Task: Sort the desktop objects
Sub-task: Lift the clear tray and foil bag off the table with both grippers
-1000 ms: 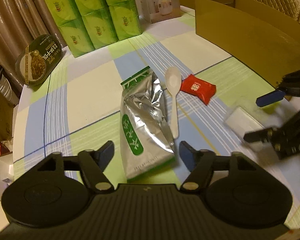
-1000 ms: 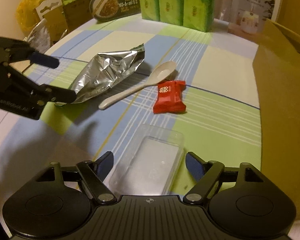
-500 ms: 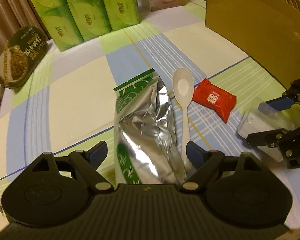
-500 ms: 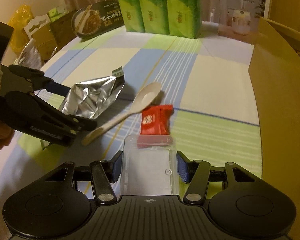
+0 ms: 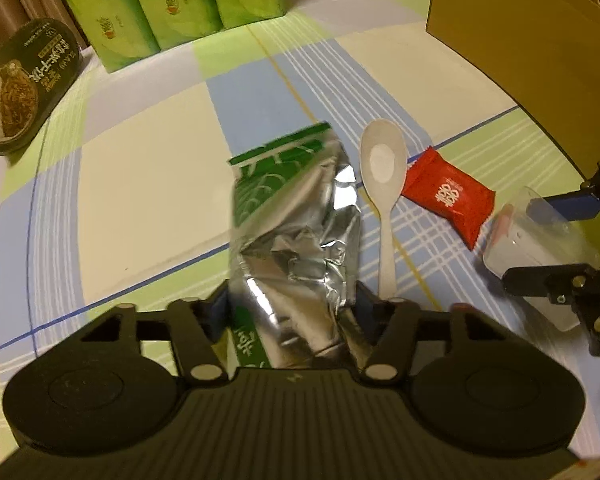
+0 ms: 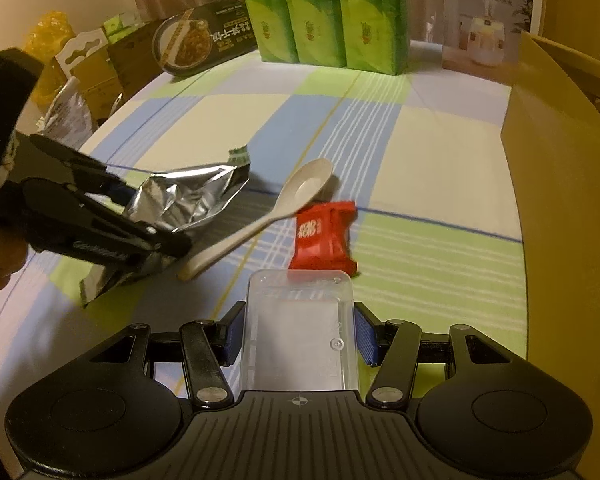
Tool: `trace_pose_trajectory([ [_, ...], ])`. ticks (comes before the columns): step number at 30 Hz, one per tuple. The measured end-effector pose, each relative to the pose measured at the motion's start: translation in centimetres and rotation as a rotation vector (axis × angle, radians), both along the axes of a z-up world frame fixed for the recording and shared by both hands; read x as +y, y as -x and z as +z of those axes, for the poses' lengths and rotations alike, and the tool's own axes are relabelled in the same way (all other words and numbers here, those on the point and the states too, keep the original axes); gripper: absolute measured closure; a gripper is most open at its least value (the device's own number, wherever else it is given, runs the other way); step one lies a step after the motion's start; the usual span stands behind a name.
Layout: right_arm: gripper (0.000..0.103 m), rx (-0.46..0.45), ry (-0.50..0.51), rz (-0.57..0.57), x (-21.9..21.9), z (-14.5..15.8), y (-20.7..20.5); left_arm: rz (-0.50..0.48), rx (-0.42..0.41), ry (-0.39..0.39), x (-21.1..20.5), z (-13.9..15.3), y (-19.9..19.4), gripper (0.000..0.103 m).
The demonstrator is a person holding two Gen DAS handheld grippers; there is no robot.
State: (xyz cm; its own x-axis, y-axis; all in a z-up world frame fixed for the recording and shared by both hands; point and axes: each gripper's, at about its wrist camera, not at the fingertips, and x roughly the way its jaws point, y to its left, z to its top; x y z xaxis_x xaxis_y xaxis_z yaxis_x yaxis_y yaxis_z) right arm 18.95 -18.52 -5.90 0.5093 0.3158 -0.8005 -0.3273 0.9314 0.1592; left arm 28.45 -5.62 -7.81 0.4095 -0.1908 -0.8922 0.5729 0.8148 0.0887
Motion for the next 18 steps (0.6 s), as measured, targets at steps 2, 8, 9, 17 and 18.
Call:
trace_pose_trajectory([
  [2, 0.051, 0.007, -0.002, 0.006, -0.3, 0.2, 1.2, -0.001, 0.026, 0.016, 0.5, 0.3, 0.7, 0.057],
  [8, 0.051, 0.036, 0.020, 0.037, -1.4, 0.4, 5.7, -0.029, 0.062, 0.034, 2.0, 1.6, 5.6, 0.058],
  [9, 0.051, 0.037, 0.029, 0.042, -1.5, 0.4, 6.5, -0.033, 0.058, 0.031, 2.2, 1.9, 6.6, 0.058],
  [17, 0.051, 0.037, 0.086, 0.062, -2.5, -0.4, 11.2, -0.180, 0.052, 0.037, -0.4, 3.3, 14.8, 0.058],
  [18, 0.050, 0.042, 0.079, 0.058, -2.8, -0.5, 11.5, -0.194, 0.050, 0.033, -0.9, 3.2, 15.6, 0.058],
])
